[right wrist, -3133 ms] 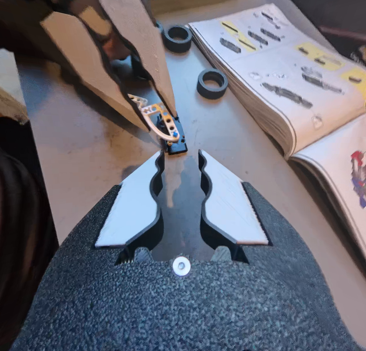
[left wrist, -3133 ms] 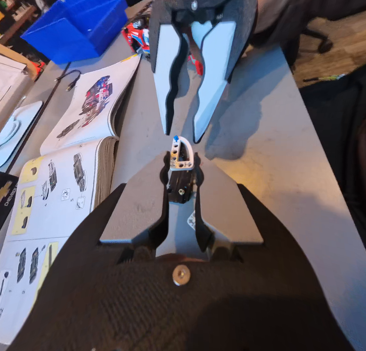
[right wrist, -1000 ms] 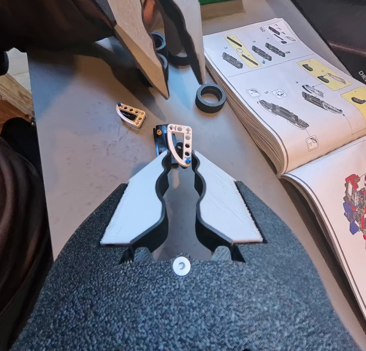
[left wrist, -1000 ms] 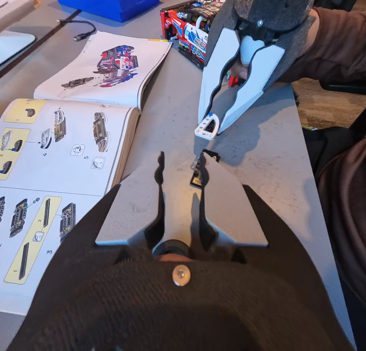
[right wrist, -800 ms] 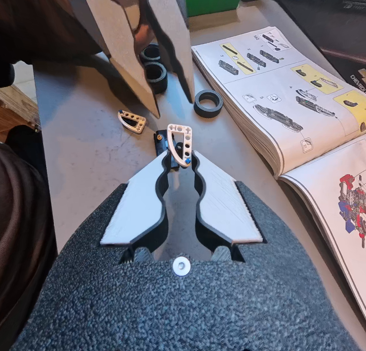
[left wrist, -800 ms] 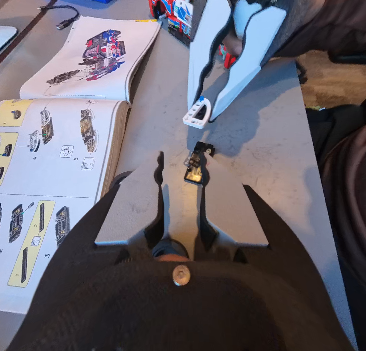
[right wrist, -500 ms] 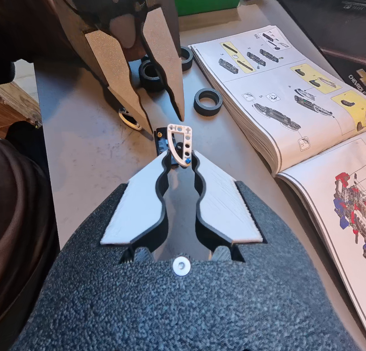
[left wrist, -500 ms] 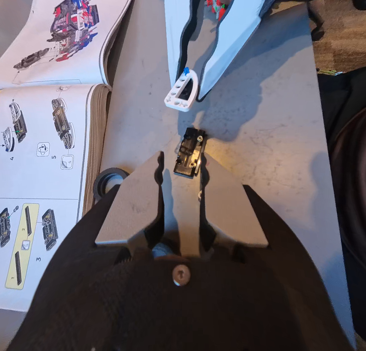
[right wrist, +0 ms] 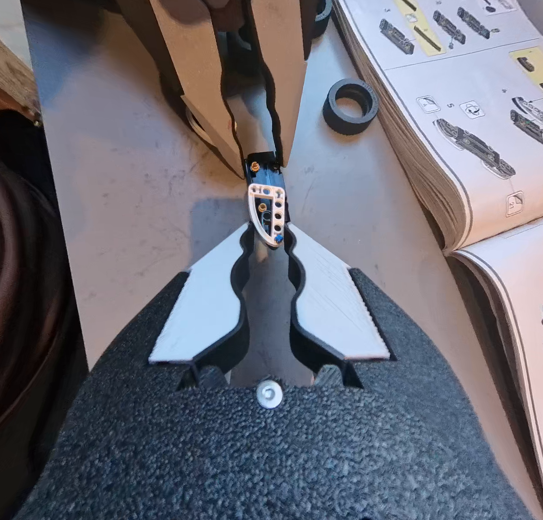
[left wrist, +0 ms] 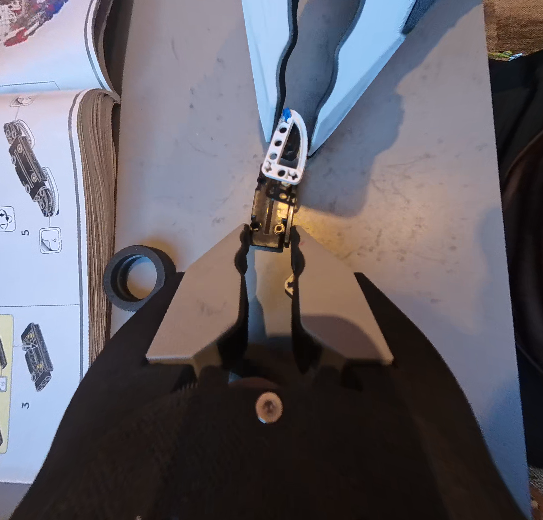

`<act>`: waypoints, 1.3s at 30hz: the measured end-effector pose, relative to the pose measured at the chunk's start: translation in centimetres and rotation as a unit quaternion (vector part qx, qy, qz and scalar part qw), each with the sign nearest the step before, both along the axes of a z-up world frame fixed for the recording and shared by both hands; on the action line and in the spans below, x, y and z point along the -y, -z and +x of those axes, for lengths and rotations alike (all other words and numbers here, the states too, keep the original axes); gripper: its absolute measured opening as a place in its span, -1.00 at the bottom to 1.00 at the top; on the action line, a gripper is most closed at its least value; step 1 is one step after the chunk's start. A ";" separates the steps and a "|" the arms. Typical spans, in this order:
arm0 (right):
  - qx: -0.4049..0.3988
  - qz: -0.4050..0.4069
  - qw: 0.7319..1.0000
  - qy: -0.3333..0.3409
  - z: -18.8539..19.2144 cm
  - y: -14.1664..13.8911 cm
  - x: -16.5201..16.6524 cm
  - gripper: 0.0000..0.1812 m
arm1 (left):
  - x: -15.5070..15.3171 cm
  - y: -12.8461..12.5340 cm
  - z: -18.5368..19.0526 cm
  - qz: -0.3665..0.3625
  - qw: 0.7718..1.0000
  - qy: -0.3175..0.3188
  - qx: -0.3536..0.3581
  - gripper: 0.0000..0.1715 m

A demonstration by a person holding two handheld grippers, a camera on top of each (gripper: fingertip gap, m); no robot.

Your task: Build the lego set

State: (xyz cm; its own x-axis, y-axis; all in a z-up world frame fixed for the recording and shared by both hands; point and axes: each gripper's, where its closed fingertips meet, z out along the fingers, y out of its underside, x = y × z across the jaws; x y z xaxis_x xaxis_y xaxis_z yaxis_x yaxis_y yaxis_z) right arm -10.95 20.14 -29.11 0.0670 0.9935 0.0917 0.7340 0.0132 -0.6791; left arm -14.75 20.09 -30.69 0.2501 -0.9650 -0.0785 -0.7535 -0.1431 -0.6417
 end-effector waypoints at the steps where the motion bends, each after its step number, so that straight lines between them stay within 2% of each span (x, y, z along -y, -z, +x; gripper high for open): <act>1: 0.001 0.000 1.000 -0.004 0.0 0.1 0.1 -0.79 | 0.1 0.0 0.1 -0.001 1.000 0.002 0.002 -0.71; 11: -0.006 0.013 0.998 -0.064 -0.1 -0.1 2.1 -0.79 | 2.3 0.0 0.3 -0.003 0.997 0.074 0.006 -0.71; 15: 0.001 0.018 0.998 -0.060 -0.1 0.5 2.0 -0.79 | 2.3 0.0 0.3 0.002 0.997 0.078 0.004 -0.71; 21: -0.022 0.013 0.999 -0.046 -0.2 -0.2 1.5 -0.79 | 2.3 -0.3 0.5 0.005 0.997 0.077 0.010 -0.60; 25: -0.036 0.007 0.998 -0.047 -0.5 -0.5 1.7 -0.79 | 2.0 -0.9 0.6 0.005 0.997 0.071 0.027 -0.59; 31: -0.041 0.008 0.998 -0.044 -1.2 -0.7 2.0 -0.79 | 2.0 -3.0 1.6 0.007 0.994 0.067 0.090 -0.63; 36: -0.024 0.024 0.999 -0.039 -1.0 -0.4 1.8 -0.79 | 1.8 -2.8 1.0 0.011 0.995 0.065 0.079 -0.64; 39: -0.023 0.024 0.999 -0.034 -0.8 -0.3 1.6 -0.79 | 1.8 -3.0 0.9 -0.011 0.994 0.057 0.093 -0.61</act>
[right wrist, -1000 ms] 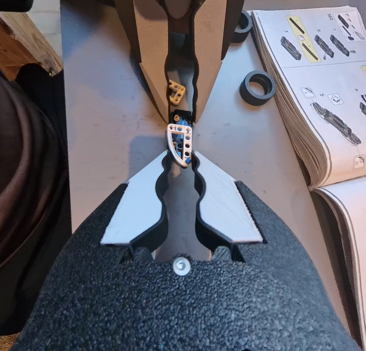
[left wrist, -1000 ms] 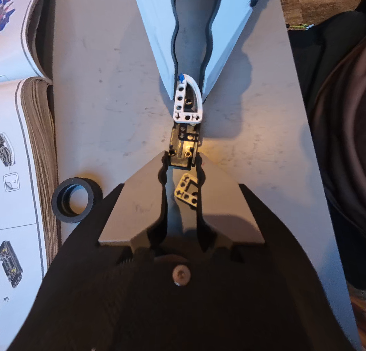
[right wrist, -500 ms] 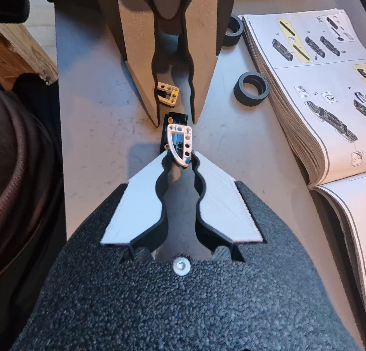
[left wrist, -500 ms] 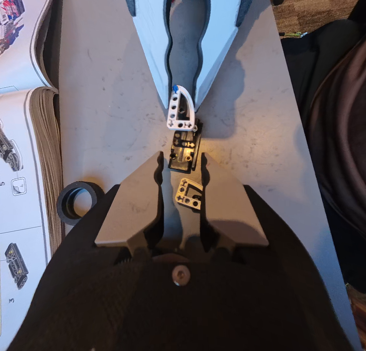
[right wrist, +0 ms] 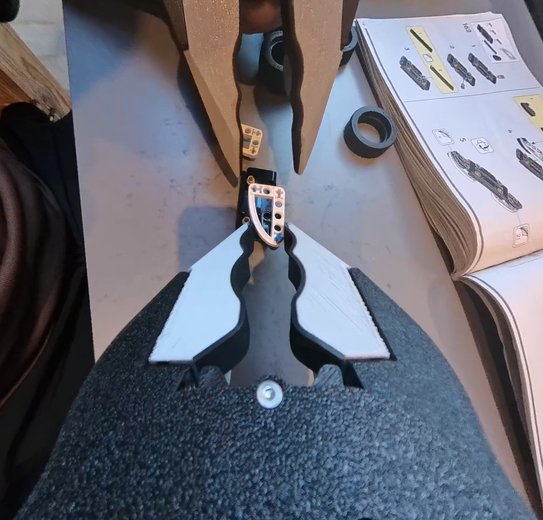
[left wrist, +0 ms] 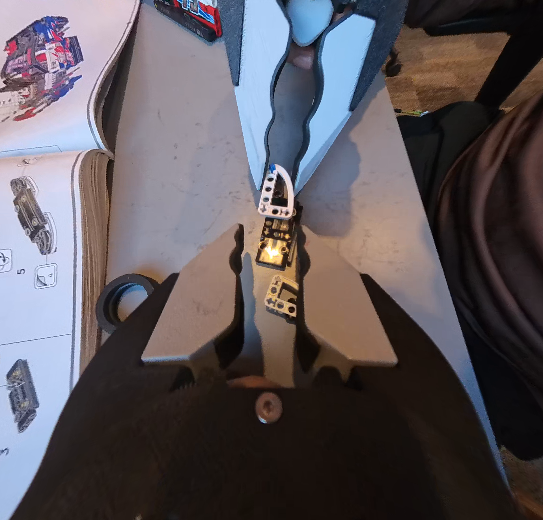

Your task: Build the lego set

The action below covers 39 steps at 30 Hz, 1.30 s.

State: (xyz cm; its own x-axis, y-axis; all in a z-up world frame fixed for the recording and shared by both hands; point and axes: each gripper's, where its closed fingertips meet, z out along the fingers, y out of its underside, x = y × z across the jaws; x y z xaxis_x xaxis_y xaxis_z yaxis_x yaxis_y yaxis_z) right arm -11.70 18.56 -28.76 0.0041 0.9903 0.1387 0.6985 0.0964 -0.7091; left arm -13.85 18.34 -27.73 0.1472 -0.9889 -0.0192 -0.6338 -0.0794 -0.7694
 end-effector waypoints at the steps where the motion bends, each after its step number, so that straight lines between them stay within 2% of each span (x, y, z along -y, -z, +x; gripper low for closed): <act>1: -0.003 -0.004 1.000 0.001 -0.1 -0.1 0.0 -0.79 | 0.0 0.1 0.0 -0.007 1.000 -0.001 0.000 -0.60; 4: 0.000 0.007 1.000 0.013 0.1 0.0 -0.5 -0.79 | -0.7 0.4 -0.4 0.014 1.000 -0.015 -0.016 -0.58; 9: 0.014 -0.020 0.998 0.058 1.6 0.0 -2.0 -0.79 | -2.3 -2.8 -1.3 -0.027 0.994 -0.078 0.068 -0.63; 12: 0.031 -0.004 0.997 0.075 2.5 -0.1 -2.8 -0.79 | -1.3 -4.0 -2.2 -0.045 0.993 -0.069 0.086 -0.60; 16: 0.044 -0.017 0.993 0.105 3.3 0.5 -3.5 -0.78 | 1.5 -1.7 -3.6 -0.080 0.996 -0.035 -0.010 -0.34; 19: 0.063 -0.010 0.992 0.112 3.6 1.5 -3.9 -0.78 | 2.1 0.0 -5.1 -0.019 0.996 -0.016 -0.085 -0.33; 22: 0.079 0.007 0.989 0.127 3.8 1.9 -4.5 -0.78 | 2.3 1.1 -5.9 -0.028 0.991 -0.030 -0.125 -0.34; 25: 0.086 0.026 0.987 0.130 3.7 1.9 -4.5 -0.78 | 4.2 1.7 -5.7 -0.057 0.989 -0.009 -0.137 -0.54; 28: 0.102 0.050 0.985 0.130 3.9 1.8 -4.5 -0.76 | 6.1 2.2 -5.6 -0.076 0.986 0.002 -0.150 -0.53; 33: 0.105 0.074 0.983 0.129 3.8 0.6 -4.3 -0.66 | 8.5 2.1 -2.8 -0.102 0.989 0.044 -0.099 -0.52; 36: 0.096 0.082 0.983 0.134 4.1 -0.6 -4.1 -0.65 | 7.7 1.5 -3.0 -0.078 0.992 0.024 -0.101 -0.54; 39: 0.082 0.081 0.984 0.137 4.4 -1.7 -3.8 -0.65 | 4.8 0.0 -4.8 -0.027 0.994 -0.031 -0.105 -0.58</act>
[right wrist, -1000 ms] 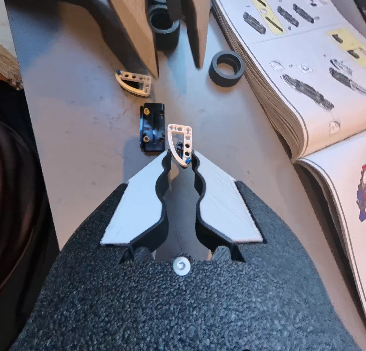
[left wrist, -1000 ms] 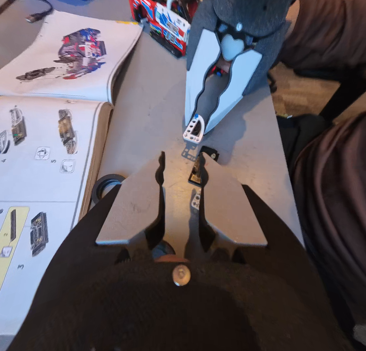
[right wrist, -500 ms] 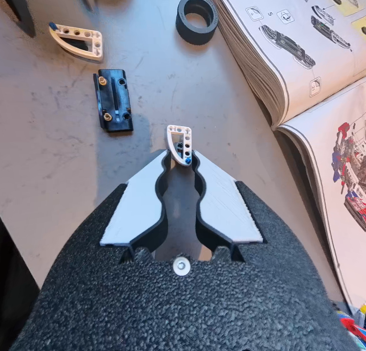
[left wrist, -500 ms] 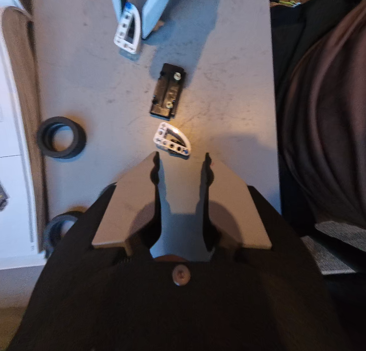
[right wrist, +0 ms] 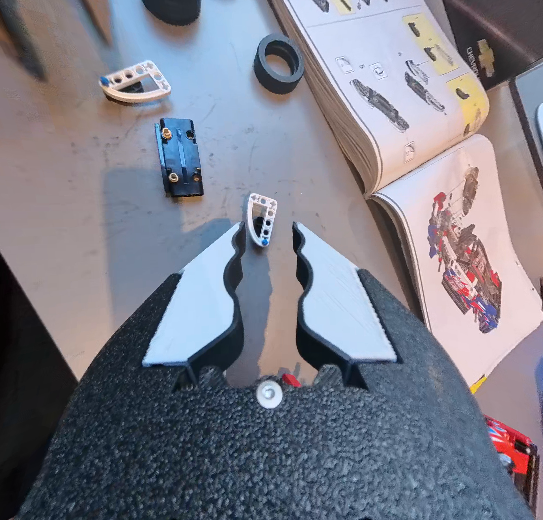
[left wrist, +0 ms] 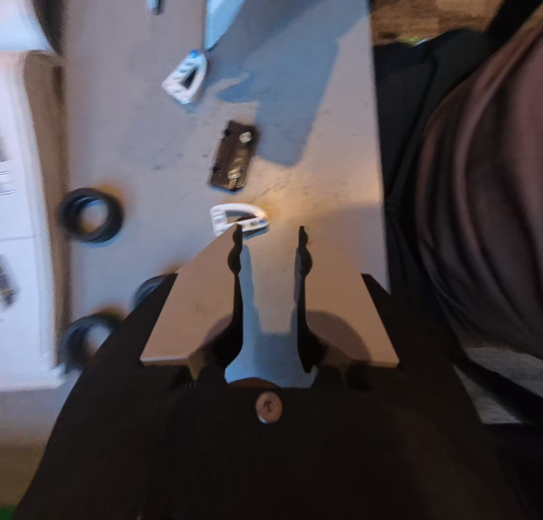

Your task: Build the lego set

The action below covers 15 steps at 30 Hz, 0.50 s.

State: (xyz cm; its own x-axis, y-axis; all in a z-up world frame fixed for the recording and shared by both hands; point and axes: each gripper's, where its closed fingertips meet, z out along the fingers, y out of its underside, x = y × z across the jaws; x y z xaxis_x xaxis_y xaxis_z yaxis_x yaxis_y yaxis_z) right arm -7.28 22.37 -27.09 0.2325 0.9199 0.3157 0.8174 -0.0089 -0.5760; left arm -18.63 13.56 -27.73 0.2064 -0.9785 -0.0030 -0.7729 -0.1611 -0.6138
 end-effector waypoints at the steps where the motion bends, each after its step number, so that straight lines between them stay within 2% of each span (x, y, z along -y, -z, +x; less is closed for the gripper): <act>1: -0.006 -0.003 1.000 0.001 0.0 -0.2 0.1 -0.65 | -1.1 0.0 -0.9 0.034 0.999 0.001 -0.028 -0.57; 2: -0.013 -0.008 1.000 0.001 0.0 -0.5 0.3 -0.66 | -1.8 0.2 -1.5 0.068 0.996 0.028 -0.057 -0.54; 4: -0.025 -0.018 1.000 -0.001 -0.1 -0.8 0.6 -0.66 | -1.3 1.1 -2.2 0.098 0.979 0.147 -0.106 -0.50; 5: -0.028 -0.020 0.999 -0.002 -0.2 -1.0 0.8 -0.66 | -1.7 1.3 -2.4 0.124 0.966 0.188 -0.125 -0.65; 6: -0.029 -0.020 0.999 -0.004 -0.2 -1.1 1.0 -0.66 | -2.7 1.1 -2.4 0.149 0.957 0.206 -0.136 -0.74; 7: -0.028 -0.017 0.999 -0.005 -0.1 -1.2 1.2 -0.66 | -3.0 0.8 -2.3 0.141 0.955 0.221 -0.142 -0.71; 8: -0.027 -0.015 1.000 -0.006 0.0 -1.3 1.3 -0.66 | -2.9 0.5 -2.0 0.117 0.955 0.231 -0.142 -0.65; 10: -0.026 -0.014 1.000 -0.007 0.3 -1.4 1.5 -0.66 | -3.2 0.4 -1.4 0.076 0.954 0.249 -0.149 -0.39; 13: -0.037 -0.023 0.999 -0.003 0.6 -1.6 1.4 -0.66 | -4.4 1.9 -0.8 0.064 0.943 0.265 -0.191 -0.21; 15: -0.045 -0.029 0.999 -0.001 0.8 -1.9 1.4 -0.66 | -4.2 2.9 -0.5 0.048 0.936 0.281 -0.207 -0.20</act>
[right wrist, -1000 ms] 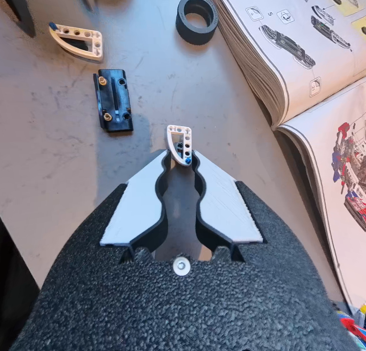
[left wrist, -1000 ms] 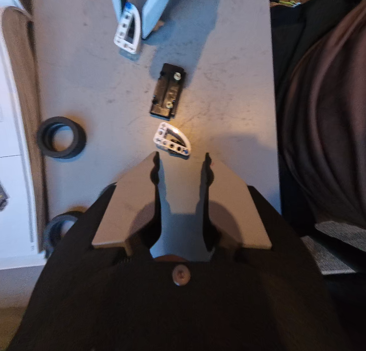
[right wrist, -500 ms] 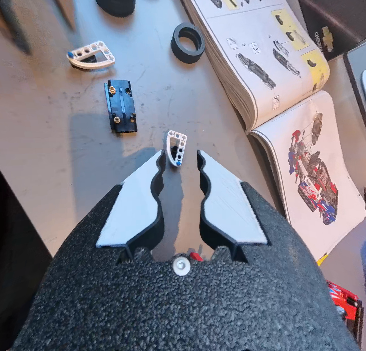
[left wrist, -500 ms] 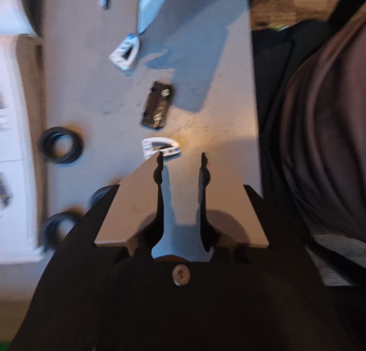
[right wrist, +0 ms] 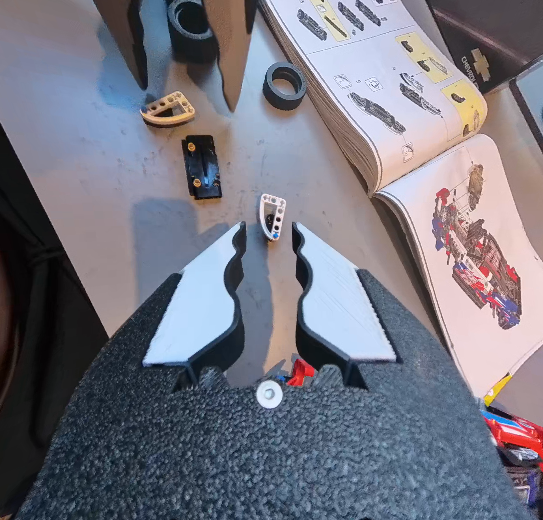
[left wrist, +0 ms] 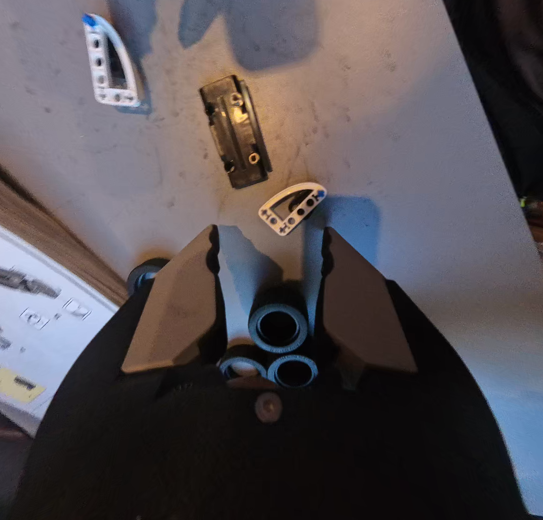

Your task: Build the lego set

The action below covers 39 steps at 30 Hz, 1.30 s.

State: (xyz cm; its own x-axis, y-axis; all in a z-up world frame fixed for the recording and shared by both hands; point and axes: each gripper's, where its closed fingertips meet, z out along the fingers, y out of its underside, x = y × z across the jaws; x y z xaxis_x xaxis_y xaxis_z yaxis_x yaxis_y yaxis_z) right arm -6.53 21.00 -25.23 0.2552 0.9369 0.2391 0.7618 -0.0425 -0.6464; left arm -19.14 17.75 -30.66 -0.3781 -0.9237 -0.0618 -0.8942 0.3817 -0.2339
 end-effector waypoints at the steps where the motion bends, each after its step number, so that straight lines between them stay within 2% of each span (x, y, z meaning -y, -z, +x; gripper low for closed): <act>1: -0.003 -0.001 1.000 0.000 0.1 -0.1 0.0 -0.66 | 0.4 0.4 0.1 -0.010 1.000 0.007 -0.006 -0.23; 4: -0.010 -0.006 1.000 0.000 0.4 -0.3 0.0 -0.66 | 1.4 0.3 0.5 -0.033 0.999 0.009 0.006 -0.49; 6: -0.012 -0.011 1.000 -0.001 0.5 -0.3 0.0 -0.67 | 1.5 0.3 0.3 -0.024 1.000 -0.004 0.011 -0.61; 12: -0.011 -0.023 1.000 -0.004 0.7 0.5 0.1 -0.68 | 0.6 0.1 -0.4 0.031 0.990 -0.130 0.037 -0.62; 15: -0.008 -0.031 0.999 -0.005 0.5 1.1 0.2 -0.69 | 0.3 -0.5 0.0 0.029 0.974 -0.209 0.082 -0.63; 18: -0.011 -0.035 0.999 -0.007 0.2 1.5 0.3 -0.69 | -1.1 -1.7 0.4 0.058 0.949 -0.279 0.137 -0.63; 22: -0.030 -0.043 0.999 -0.003 -0.5 1.8 0.2 -0.70 | -3.4 -3.3 1.7 0.113 0.916 -0.331 0.198 -0.63; 25: -0.064 -0.063 0.996 0.006 -1.3 1.5 0.2 -0.70 | -4.3 -3.4 2.9 0.153 0.908 -0.331 0.205 -0.63; 28: -0.117 -0.086 0.989 0.019 -2.0 0.4 0.0 -0.70 | -5.1 -4.3 4.4 0.213 0.902 -0.306 0.217 -0.63; 32: -0.195 -0.144 0.970 0.022 -3.1 -1.1 0.2 -0.70 | -5.7 -6.0 6.4 0.302 0.873 -0.265 0.275 -0.63; 35: -0.206 -0.148 0.967 0.026 -3.4 -1.0 0.1 -0.71 | -5.3 -6.5 7.1 0.360 0.852 -0.227 0.303 -0.63; 39: -0.215 -0.163 0.963 0.015 -4.3 -0.9 0.8 -0.69 | -5.1 -7.5 7.4 0.447 0.822 -0.182 0.302 -0.63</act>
